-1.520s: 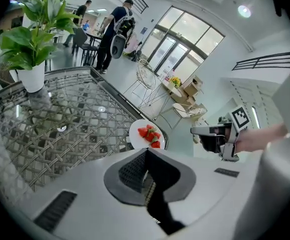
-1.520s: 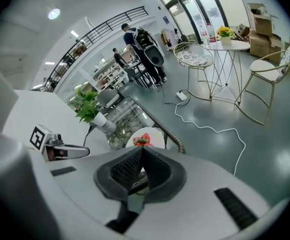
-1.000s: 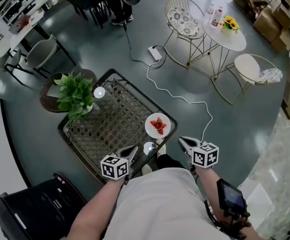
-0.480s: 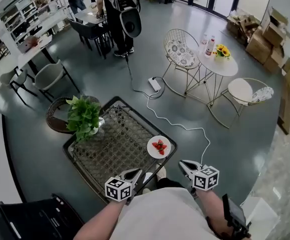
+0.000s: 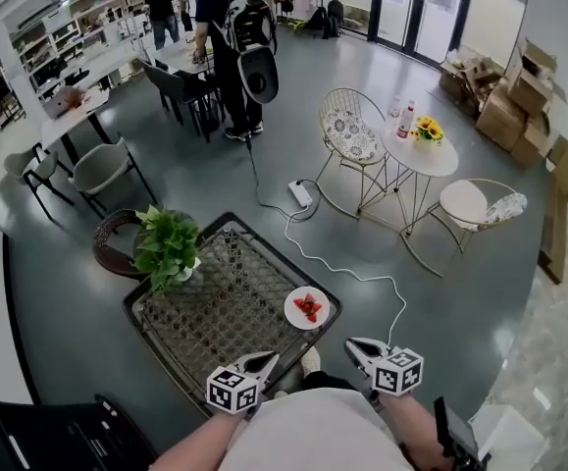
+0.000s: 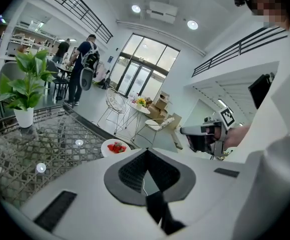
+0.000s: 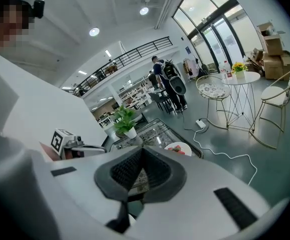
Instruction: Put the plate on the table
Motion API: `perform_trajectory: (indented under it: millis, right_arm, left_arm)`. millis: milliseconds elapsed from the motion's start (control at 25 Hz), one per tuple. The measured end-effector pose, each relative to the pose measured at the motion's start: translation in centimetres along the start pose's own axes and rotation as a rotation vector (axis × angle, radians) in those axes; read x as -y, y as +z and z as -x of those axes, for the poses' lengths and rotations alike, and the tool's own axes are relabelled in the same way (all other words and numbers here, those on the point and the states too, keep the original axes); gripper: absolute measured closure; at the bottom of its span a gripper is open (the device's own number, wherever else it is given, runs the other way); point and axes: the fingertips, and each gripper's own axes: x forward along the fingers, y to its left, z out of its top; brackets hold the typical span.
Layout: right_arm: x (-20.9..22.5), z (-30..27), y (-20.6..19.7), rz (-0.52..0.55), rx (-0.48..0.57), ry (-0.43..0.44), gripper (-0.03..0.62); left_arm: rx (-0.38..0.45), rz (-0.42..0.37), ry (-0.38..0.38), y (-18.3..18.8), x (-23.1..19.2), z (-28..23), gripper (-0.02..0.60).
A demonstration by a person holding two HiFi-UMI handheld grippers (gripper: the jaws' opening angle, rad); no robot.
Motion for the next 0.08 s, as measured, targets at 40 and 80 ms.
perform_trajectory:
  millis: [40, 80]
  right_arm:
    - [-0.05, 0.3, -0.21, -0.002, -0.001, 0.002, 0.589]
    - [-0.1, 0.6, -0.42, -0.004, -0.001, 0.003, 0.589]
  left_arm:
    - [-0.001, 0.0, 0.003, -0.16, 0.24, 0.12, 0.577]
    - [-0.002, 0.001, 0.006, -0.32, 0.47, 0.25, 0.577]
